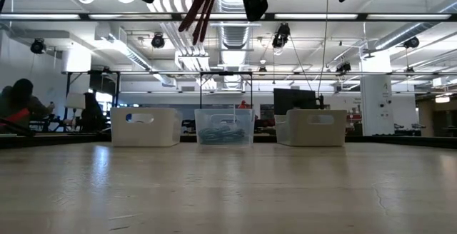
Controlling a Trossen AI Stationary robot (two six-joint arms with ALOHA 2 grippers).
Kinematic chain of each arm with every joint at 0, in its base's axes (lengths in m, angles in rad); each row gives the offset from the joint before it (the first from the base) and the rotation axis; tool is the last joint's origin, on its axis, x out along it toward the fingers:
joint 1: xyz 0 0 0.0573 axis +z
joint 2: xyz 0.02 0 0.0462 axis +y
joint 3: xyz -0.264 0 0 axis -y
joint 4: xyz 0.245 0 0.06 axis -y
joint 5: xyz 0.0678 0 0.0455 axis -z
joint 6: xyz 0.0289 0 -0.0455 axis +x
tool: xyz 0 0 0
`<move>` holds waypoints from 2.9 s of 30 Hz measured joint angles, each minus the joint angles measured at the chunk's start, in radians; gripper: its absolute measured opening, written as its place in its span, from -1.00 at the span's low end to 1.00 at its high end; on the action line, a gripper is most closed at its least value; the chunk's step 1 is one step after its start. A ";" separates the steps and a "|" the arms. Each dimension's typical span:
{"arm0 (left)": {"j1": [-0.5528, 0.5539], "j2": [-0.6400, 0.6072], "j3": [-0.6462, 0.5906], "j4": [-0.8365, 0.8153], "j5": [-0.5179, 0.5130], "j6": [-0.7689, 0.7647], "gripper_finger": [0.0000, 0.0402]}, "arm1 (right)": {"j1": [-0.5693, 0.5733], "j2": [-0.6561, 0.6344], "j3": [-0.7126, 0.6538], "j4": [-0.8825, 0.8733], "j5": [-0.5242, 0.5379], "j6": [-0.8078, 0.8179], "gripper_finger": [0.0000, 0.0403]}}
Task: Pick & Place USB Port
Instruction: Put the pink charger cable into the gray bin
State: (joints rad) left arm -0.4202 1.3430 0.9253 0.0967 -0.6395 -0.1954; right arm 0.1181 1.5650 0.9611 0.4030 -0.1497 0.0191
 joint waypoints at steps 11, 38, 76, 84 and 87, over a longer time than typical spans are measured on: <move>0.000 0.000 -0.003 -0.002 -0.007 -0.012 -0.99 | 0.000 -0.001 0.000 -0.005 0.016 0.000 -0.88; 0.011 0.000 -0.064 -0.011 -0.021 -0.074 -0.45 | 0.002 -0.046 0.019 -0.326 0.126 0.115 -0.89; 0.011 0.000 -0.065 -0.033 -0.016 -0.103 -0.45 | -0.671 0.016 0.262 -1.153 0.414 0.362 -0.89; 0.011 0.000 -0.065 -0.037 -0.016 -0.104 -0.45 | -0.656 0.079 0.262 -1.146 0.458 0.422 -0.89; 0.011 0.000 -0.066 -0.038 -0.016 -0.104 -0.45 | -0.653 0.112 0.262 -1.146 0.466 0.446 -0.89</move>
State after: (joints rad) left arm -0.4091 1.3426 0.8595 0.0588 -0.6553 -0.2993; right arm -0.5347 1.6773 1.2232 -0.7430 0.3165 0.4648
